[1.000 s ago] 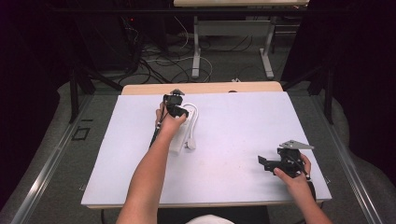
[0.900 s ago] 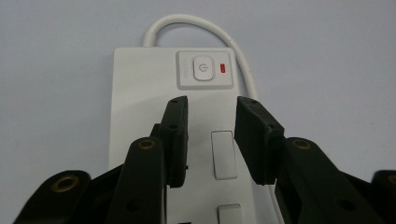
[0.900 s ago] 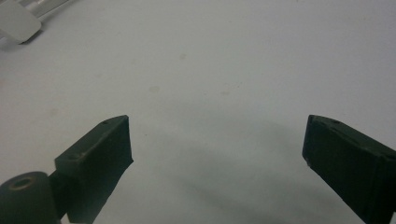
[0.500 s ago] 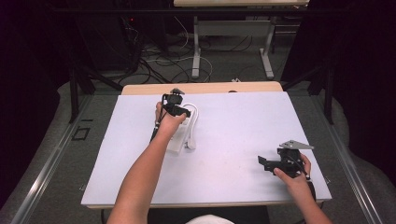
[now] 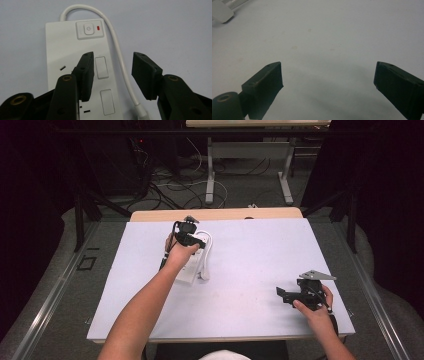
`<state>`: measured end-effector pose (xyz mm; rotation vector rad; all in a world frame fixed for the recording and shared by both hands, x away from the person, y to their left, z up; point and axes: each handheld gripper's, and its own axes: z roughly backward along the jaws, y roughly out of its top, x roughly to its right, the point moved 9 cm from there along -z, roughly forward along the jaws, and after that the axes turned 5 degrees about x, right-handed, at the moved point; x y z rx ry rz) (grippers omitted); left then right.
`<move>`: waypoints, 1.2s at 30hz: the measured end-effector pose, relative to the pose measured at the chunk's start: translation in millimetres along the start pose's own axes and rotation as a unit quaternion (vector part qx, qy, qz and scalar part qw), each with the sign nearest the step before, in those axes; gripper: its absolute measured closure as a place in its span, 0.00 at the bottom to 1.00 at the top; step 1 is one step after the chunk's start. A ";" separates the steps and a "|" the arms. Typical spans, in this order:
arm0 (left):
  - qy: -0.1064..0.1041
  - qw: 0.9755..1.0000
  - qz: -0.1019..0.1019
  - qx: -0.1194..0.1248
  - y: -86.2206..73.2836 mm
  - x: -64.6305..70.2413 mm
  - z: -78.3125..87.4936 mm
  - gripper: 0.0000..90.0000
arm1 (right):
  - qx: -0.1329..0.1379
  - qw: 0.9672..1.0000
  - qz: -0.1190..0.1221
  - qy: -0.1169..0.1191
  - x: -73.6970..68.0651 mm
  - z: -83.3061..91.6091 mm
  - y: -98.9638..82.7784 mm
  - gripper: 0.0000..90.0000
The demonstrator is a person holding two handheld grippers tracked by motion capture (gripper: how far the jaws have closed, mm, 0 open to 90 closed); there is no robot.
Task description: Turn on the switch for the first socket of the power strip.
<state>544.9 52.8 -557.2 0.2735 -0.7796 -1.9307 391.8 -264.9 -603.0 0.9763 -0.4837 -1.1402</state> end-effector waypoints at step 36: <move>-0.078 0.996 -0.052 0.003 -54.0 46.1 37.9 0.28 | -0.003 1.000 -0.005 0.001 -0.8 -0.6 -1.6 0.09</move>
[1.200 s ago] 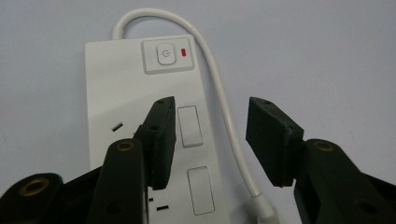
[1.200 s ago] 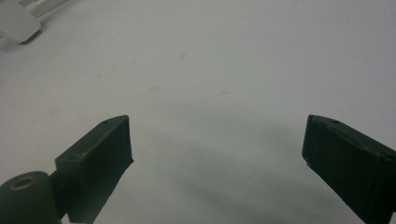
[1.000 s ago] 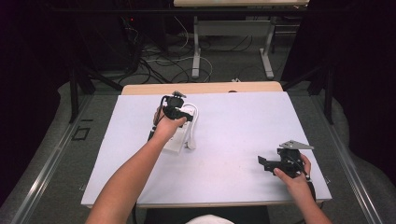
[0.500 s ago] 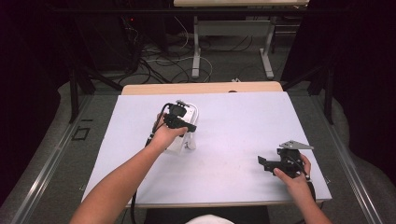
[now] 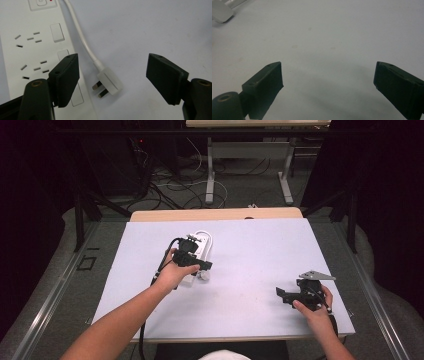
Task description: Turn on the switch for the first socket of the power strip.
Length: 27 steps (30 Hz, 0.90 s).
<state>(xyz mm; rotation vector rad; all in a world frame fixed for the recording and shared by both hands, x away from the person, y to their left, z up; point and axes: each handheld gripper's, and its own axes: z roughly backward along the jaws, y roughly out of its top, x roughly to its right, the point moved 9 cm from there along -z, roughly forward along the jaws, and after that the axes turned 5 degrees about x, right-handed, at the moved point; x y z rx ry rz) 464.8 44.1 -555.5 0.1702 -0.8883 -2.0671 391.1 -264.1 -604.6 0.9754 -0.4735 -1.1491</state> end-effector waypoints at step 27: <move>-0.031 0.999 -0.010 0.027 -39.7 27.5 47.7 0.00 | 0.001 1.000 0.001 -0.003 0.1 0.8 0.3 0.09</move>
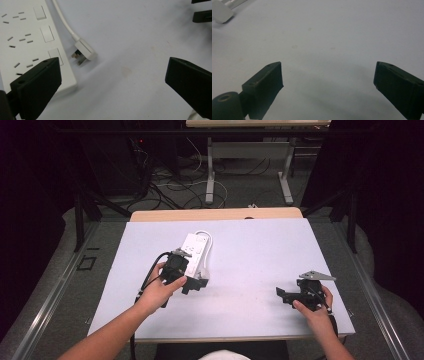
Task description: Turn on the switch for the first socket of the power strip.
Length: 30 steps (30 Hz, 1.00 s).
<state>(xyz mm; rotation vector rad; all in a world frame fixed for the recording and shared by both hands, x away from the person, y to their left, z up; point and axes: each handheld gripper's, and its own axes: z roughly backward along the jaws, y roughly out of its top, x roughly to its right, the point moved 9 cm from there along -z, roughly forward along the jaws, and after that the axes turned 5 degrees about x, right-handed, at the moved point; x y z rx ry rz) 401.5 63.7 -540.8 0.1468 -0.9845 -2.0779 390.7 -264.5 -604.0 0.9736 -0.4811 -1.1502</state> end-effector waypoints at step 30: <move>0.062 0.994 0.061 0.063 -48.2 -49.5 46.7 0.02 | 0.001 1.000 -0.006 0.000 -1.1 0.4 -0.1 0.09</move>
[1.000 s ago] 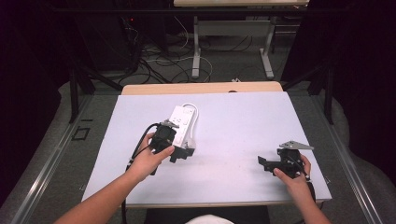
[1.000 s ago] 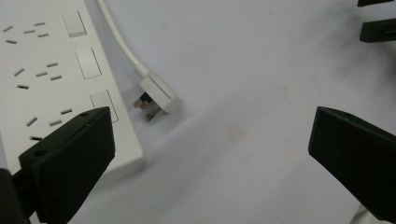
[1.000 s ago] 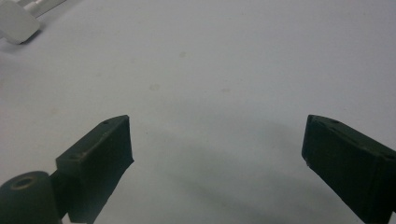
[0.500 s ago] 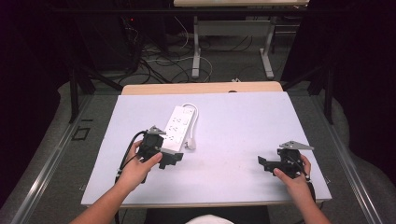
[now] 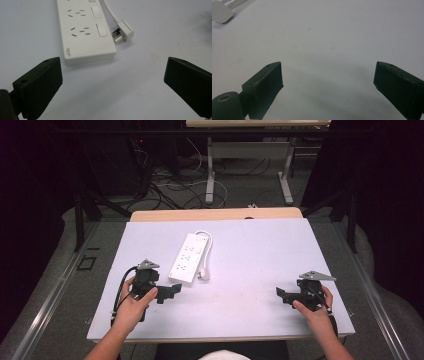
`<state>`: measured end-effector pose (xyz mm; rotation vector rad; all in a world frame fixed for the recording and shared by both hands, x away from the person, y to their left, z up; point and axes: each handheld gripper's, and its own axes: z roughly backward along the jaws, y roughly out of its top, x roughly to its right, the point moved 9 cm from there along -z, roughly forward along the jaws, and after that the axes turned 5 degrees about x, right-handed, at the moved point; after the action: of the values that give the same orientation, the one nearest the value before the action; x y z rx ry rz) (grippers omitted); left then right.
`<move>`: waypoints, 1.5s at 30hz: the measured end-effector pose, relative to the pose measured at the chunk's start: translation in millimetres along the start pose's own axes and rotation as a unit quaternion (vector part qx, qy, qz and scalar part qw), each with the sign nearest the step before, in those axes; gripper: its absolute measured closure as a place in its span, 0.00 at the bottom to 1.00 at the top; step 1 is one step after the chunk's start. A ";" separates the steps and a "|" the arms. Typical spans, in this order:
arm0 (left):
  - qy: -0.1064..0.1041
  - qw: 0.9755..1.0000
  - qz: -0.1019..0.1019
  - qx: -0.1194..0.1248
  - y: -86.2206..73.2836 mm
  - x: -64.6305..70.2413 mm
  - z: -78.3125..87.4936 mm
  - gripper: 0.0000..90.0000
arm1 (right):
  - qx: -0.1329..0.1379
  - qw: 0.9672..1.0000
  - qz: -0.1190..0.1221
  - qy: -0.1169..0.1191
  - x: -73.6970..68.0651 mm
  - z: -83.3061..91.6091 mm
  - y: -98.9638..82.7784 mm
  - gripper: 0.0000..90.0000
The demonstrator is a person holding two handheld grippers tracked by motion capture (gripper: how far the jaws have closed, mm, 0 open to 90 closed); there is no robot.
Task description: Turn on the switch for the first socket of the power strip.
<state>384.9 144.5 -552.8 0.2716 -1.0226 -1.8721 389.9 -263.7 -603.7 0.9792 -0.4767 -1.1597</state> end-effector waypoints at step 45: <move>0.103 0.987 0.108 0.061 -48.9 -94.5 18.8 0.03 | 0.002 1.000 0.008 -0.001 1.7 1.2 1.2 0.09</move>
<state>392.6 241.9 -599.1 0.4013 -0.9846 -1.5557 390.3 -265.6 -602.3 0.9760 -0.4875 -1.1469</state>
